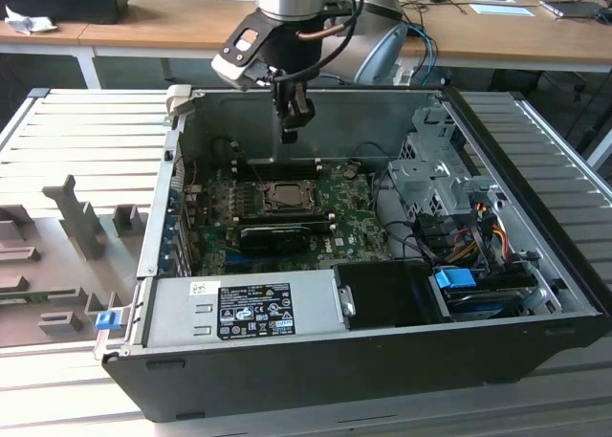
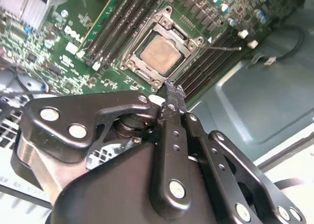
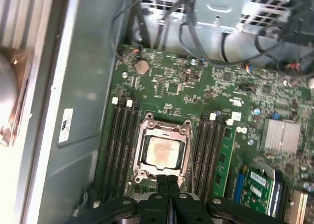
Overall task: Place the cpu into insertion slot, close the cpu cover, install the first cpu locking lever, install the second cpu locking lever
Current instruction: 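Install the first cpu locking lever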
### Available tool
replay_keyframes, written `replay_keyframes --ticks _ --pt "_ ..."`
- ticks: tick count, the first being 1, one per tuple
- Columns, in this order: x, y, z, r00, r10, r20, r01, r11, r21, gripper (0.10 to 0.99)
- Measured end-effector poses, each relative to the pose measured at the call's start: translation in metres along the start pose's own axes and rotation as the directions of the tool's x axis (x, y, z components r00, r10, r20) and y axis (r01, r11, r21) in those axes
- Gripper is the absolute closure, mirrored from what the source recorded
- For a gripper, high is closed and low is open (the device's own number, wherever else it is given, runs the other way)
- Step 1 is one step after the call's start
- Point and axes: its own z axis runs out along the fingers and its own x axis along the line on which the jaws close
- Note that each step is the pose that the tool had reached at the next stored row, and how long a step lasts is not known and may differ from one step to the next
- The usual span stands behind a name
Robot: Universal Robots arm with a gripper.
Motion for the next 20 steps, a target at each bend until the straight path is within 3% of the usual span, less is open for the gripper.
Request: replay_keyframes --ticks 4,8,15,20 --pt "-0.0001 0.0000 0.0024 0.9956 -0.093 -0.0042 0.093 0.9956 0.007 0.980" --pt "-0.0001 -0.0001 0.0026 0.9859 -0.167 -0.0069 0.167 0.9858 0.011 0.980" --pt "-0.0001 -0.0001 0.0027 0.9544 -0.298 -0.0132 0.298 0.9543 0.014 0.980" --pt "-0.0001 0.0000 0.0027 0.9352 -0.354 -0.0161 0.354 0.9351 0.015 0.980"
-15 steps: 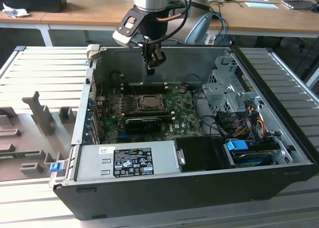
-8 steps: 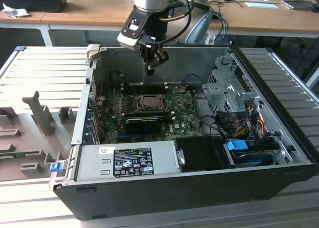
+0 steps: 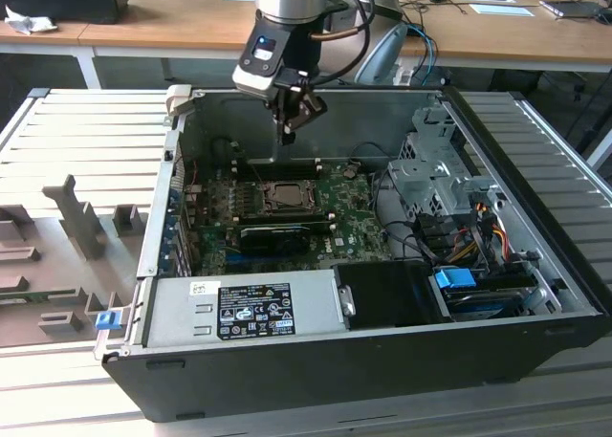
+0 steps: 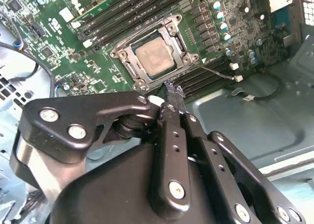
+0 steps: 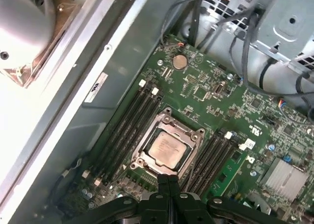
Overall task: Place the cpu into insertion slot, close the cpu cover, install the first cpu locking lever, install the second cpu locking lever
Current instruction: 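Install the first cpu locking lever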
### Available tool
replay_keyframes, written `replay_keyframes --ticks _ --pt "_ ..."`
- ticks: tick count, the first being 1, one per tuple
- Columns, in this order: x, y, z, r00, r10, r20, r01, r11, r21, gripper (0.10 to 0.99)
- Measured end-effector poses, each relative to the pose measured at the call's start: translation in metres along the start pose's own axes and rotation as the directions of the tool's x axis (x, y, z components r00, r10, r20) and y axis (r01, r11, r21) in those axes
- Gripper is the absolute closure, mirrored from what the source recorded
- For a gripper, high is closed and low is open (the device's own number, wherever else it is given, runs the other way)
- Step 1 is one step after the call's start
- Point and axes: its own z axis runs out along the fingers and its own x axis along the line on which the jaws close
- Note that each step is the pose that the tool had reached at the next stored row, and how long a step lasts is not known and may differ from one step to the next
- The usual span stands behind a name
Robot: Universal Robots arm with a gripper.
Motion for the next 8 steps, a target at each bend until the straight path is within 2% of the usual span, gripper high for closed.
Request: replay_keyframes --ticks 8 --pt "0.0000 0.0000 0.0000 0.9967 -0.081 -0.0028 0.081 0.9967 0.003 0.980"
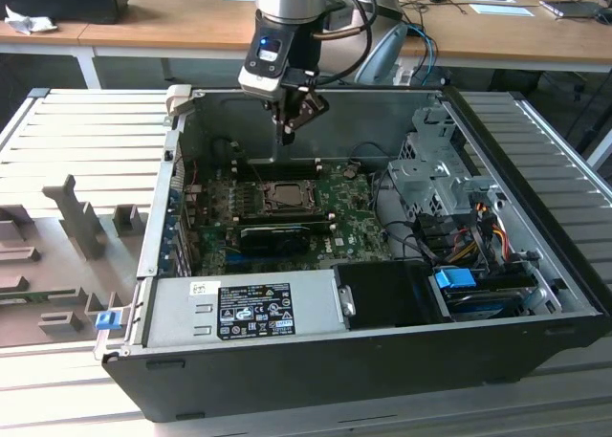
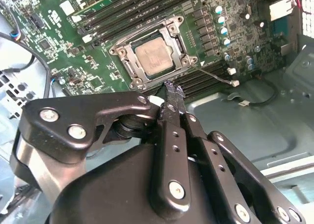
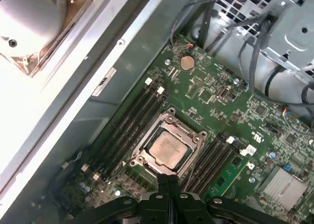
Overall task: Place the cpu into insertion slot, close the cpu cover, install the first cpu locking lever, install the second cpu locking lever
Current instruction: 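Install the first cpu locking lever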
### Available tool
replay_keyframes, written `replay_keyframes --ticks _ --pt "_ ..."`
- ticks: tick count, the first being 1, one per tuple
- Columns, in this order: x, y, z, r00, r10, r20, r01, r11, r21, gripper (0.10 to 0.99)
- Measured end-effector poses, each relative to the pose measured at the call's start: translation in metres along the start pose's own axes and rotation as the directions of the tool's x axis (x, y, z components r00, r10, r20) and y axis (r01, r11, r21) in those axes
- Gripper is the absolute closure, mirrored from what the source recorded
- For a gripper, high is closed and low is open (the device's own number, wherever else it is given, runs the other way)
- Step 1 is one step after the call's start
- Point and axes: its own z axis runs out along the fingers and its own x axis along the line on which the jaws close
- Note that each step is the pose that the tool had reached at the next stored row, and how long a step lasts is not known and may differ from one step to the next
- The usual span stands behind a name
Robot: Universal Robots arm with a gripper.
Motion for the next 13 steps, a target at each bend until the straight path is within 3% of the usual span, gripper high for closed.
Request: replay_keyframes --ticks 8,11,13 --pt "0.0000 0.0000 0.0000 0.9950 -0.100 -0.0035 0.100 0.9950 0.003 0.980" --pt "0.0000 0.0000 0.0000 0.9902 -0.140 -0.0050 0.140 0.9902 0.004 0.980" --pt "0.0000 0.0000 0.0000 0.9835 -0.181 -0.0066 0.181 0.9835 0.005 0.980"
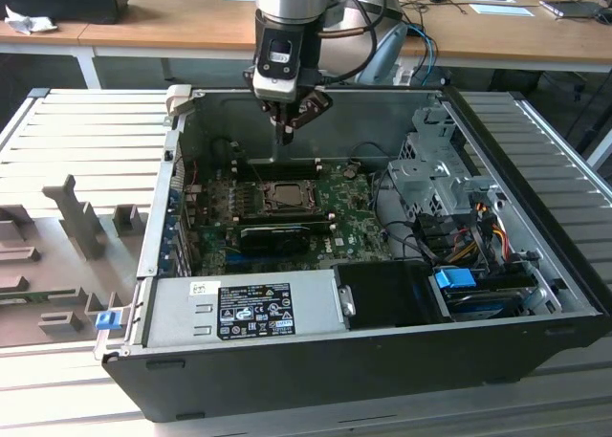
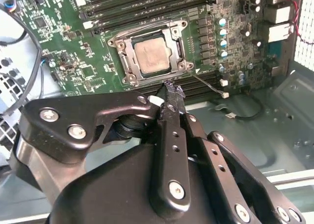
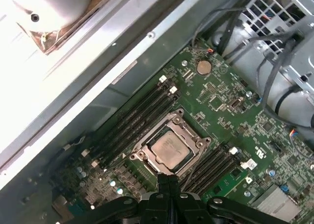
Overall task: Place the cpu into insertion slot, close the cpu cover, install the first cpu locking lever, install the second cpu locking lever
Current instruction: 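Install the first cpu locking lever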
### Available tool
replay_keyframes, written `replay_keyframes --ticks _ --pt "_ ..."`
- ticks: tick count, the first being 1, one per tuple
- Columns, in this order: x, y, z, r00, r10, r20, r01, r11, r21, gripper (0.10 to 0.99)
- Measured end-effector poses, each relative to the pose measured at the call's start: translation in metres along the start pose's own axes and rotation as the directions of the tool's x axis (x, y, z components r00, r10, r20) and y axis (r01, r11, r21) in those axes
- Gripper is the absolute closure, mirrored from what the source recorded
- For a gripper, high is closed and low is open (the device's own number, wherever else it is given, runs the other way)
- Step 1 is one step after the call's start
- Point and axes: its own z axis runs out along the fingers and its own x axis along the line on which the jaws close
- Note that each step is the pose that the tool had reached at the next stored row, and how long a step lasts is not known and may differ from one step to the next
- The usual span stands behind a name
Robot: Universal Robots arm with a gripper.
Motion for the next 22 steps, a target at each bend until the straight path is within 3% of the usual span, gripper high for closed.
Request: replay_keyframes --ticks 9,12,16,22 --pt "0.0000 0.0000 0.0000 0.9951 -0.098 -0.0034 0.098 0.9951 0.003 0.980" --pt "0.0000 0.0000 0.0000 0.9877 -0.156 -0.0056 0.156 0.9877 0.005 0.980" --pt "0.0000 0.0000 0.0002 0.9730 -0.231 -0.0085 0.231 0.9730 0.007 0.980" --pt "0.0000 0.0000 0.0006 0.9412 -0.337 -0.0131 0.338 0.9412 0.009 0.980"
